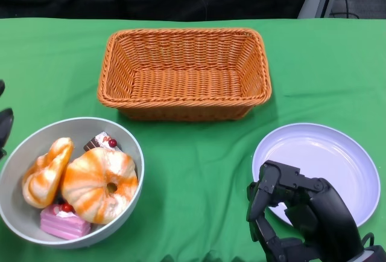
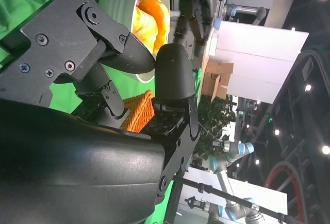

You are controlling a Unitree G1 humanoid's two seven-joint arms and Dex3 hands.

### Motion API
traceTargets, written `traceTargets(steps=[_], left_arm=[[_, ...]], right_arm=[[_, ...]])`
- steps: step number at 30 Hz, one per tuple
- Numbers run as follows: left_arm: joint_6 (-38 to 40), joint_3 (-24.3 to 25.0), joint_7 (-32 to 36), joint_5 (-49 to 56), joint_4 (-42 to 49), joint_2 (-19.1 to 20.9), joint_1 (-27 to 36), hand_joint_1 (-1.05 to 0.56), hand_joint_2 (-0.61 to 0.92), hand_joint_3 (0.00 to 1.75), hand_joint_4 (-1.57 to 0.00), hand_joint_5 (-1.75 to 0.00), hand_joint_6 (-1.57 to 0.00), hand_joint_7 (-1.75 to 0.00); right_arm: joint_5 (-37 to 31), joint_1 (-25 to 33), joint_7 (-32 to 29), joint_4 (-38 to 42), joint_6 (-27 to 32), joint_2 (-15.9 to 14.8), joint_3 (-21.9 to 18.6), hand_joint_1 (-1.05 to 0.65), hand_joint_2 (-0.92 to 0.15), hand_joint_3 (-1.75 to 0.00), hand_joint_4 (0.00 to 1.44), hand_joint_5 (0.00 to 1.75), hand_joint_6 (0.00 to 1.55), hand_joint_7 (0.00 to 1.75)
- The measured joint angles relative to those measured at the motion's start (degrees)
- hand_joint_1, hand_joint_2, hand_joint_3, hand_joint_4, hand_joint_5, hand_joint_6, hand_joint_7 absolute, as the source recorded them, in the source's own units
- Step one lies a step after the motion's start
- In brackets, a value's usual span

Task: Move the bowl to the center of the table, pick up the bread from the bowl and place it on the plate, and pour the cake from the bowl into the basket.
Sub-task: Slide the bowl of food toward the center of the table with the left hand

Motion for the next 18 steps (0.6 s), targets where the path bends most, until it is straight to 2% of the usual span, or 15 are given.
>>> traceTargets(steps=[7, 12, 18], left_arm=[[6.21, 0.28, -0.67, -1.82, -1.64, -2.86, 0.12, -0.61, 0.92, 0.62, -0.34, 0.0, -0.32, 0.0], [6.15, 0.13, -0.52, -1.86, -4.7, -4.81, 1.09, -0.64, 0.92, 0.59, -0.35, -0.01, -0.32, 0.0], [4.53, -0.85, 4.43, -1.03, -9.74, -8.04, 4.88, -0.64, 0.92, 0.56, -0.41, -0.03, -0.36, -0.02]], right_arm=[[-0.03, -0.69, 0.01, 1.36, -0.1, 0.04, -0.09, -0.18, -0.37, -1.36, 0.87, 1.75, 0.68, 1.62], [-0.01, -0.71, 0.15, 1.39, -0.1, 0.04, -0.11, -0.17, -0.37, -1.36, 0.87, 1.75, 0.68, 1.62], [0.01, -0.71, 0.29, 1.38, -0.08, 0.04, -0.12, -0.16, -0.37, -1.36, 0.87, 1.75, 0.68, 1.61]])
